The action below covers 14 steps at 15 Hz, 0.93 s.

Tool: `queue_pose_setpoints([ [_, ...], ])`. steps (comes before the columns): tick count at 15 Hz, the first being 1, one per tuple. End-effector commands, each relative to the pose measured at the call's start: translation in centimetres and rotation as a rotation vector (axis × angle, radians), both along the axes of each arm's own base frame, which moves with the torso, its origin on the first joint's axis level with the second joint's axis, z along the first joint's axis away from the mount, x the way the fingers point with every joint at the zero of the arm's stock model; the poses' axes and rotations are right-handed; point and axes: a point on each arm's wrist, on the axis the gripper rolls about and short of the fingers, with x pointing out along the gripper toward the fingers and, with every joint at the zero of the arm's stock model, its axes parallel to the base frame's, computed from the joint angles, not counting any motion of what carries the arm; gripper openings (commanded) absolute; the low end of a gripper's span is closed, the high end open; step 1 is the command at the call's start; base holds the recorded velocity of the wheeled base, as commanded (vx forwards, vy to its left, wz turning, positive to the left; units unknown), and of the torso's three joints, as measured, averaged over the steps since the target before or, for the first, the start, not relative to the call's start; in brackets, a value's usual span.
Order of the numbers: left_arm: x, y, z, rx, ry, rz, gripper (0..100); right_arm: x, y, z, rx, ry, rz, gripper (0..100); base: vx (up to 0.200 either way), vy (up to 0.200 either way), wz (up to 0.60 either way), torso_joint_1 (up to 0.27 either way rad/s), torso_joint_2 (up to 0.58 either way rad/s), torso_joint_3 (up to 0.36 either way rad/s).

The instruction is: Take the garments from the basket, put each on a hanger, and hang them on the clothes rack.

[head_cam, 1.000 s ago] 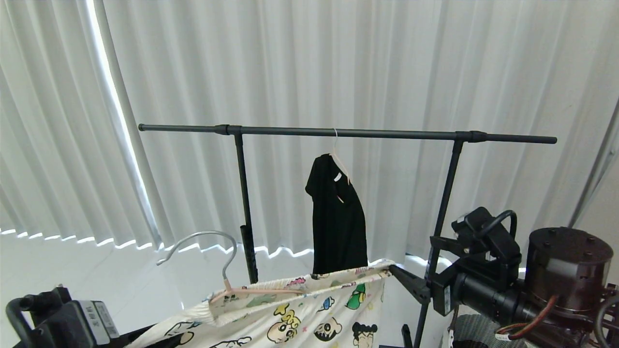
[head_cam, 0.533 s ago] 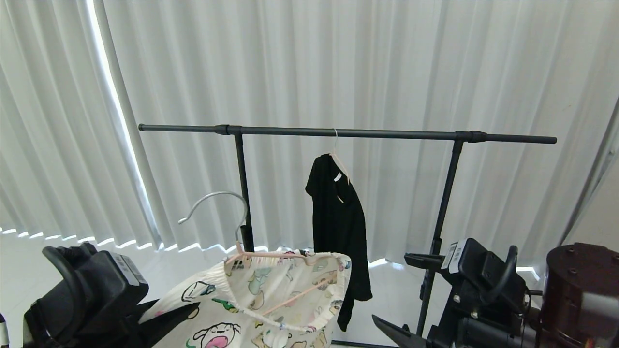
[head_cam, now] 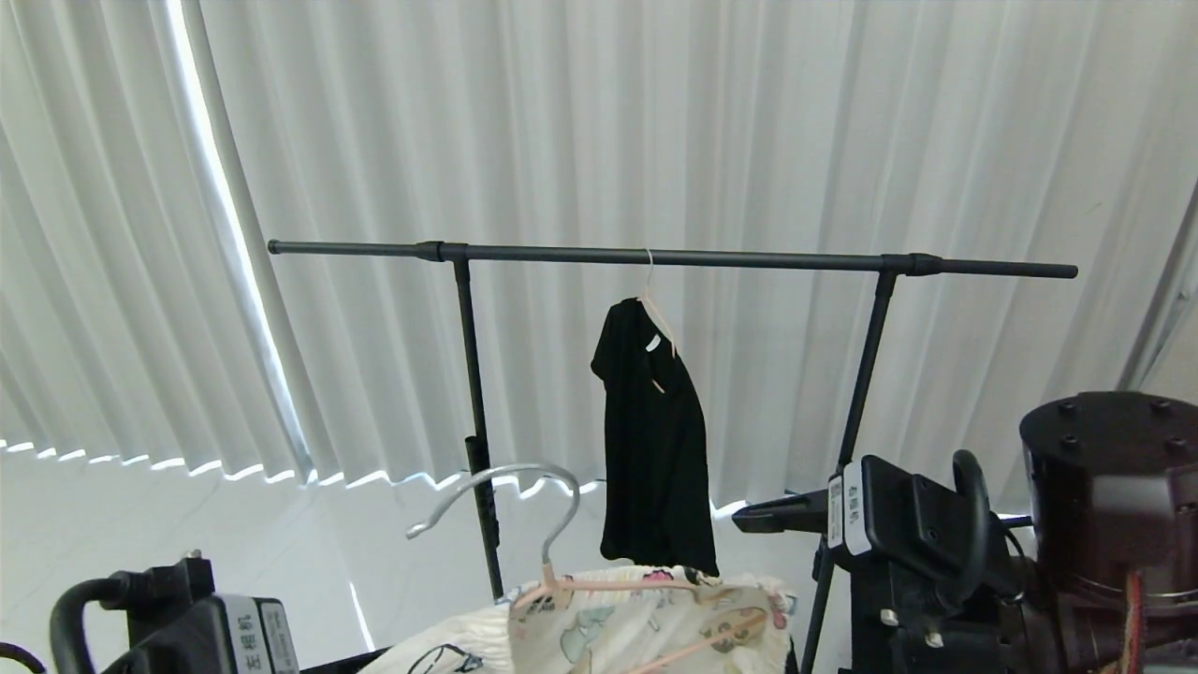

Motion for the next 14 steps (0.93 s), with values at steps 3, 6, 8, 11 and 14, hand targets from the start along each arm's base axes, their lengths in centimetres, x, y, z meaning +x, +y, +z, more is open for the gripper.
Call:
queue_pose_setpoints([
  [3,-0.3,-1.6,-0.2,0.024,-0.032,-0.102,0,-1.4,1.3,1.5,-0.078,0.006,0.158,100,0.0,0.0,0.0,0.0,0.0,0.0],
  [6,-0.2,-2.8,-0.1,0.01,-0.055,-0.139,0,-1.4,1.5,1.0,-0.119,0.012,0.17,100,0.0,0.0,0.0,0.0,0.0,0.0],
  [8,-0.1,-3.4,0.0,0.005,-0.058,-0.148,0,-1.3,1.6,0.8,-0.136,0.024,0.167,100,0.0,0.0,0.0,0.0,0.0,0.0],
  [11,-0.1,-3.5,0.0,0.006,-0.059,-0.15,0,-1.3,1.3,0.7,-0.145,0.035,0.158,100,0.0,0.0,0.0,0.0,0.0,0.0],
  [14,-0.1,-3.5,0.2,0.0,-0.063,-0.15,0,-1.2,1.1,0.7,-0.149,0.032,0.144,0,0.0,0.0,0.0,0.0,0.0,0.0],
])
